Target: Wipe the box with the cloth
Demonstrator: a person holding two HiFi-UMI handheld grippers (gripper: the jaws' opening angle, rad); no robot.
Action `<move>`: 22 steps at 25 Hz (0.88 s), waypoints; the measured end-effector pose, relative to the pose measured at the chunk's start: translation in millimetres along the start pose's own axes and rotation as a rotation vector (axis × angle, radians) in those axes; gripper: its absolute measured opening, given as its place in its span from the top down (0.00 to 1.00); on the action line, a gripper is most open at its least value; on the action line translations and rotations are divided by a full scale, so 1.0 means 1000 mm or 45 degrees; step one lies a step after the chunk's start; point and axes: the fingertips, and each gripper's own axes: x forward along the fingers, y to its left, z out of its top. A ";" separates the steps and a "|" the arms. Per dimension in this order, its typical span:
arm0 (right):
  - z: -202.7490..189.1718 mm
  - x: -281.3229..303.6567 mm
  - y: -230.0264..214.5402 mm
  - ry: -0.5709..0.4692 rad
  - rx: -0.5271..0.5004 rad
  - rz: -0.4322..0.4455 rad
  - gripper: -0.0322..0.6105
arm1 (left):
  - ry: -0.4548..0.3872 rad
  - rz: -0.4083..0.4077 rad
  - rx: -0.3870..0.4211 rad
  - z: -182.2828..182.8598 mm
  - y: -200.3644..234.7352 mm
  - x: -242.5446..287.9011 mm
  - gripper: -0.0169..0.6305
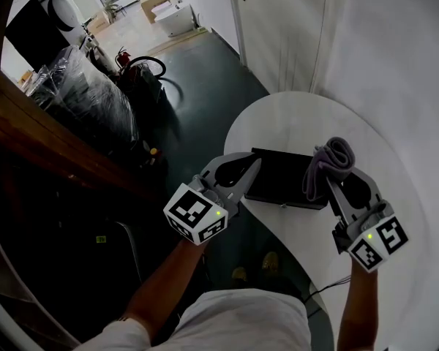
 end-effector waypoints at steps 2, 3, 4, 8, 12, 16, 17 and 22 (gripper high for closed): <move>-0.005 0.001 -0.014 0.018 -0.005 0.003 0.80 | 0.032 0.021 -0.002 -0.008 0.005 0.011 0.95; -0.008 0.002 -0.021 0.025 -0.002 0.006 0.80 | 0.049 0.034 -0.005 -0.013 0.009 0.016 0.95; -0.011 0.003 -0.027 0.031 0.004 0.008 0.80 | 0.068 0.047 -0.009 -0.018 0.013 0.020 0.95; -0.021 0.004 -0.048 0.068 0.026 0.001 0.80 | 0.155 0.091 -0.021 -0.038 0.027 0.032 0.95; -0.031 0.006 -0.062 0.105 0.037 -0.037 0.80 | 0.232 0.110 -0.035 -0.057 0.042 0.035 0.95; -0.046 0.007 -0.074 0.163 0.037 -0.088 0.80 | 0.331 0.128 -0.061 -0.079 0.056 0.032 0.95; -0.050 0.006 -0.077 0.180 0.038 -0.099 0.80 | 0.357 0.132 -0.072 -0.084 0.059 0.032 0.95; -0.075 0.005 -0.097 0.273 0.053 -0.136 0.80 | 0.477 0.133 -0.137 -0.110 0.073 0.031 0.95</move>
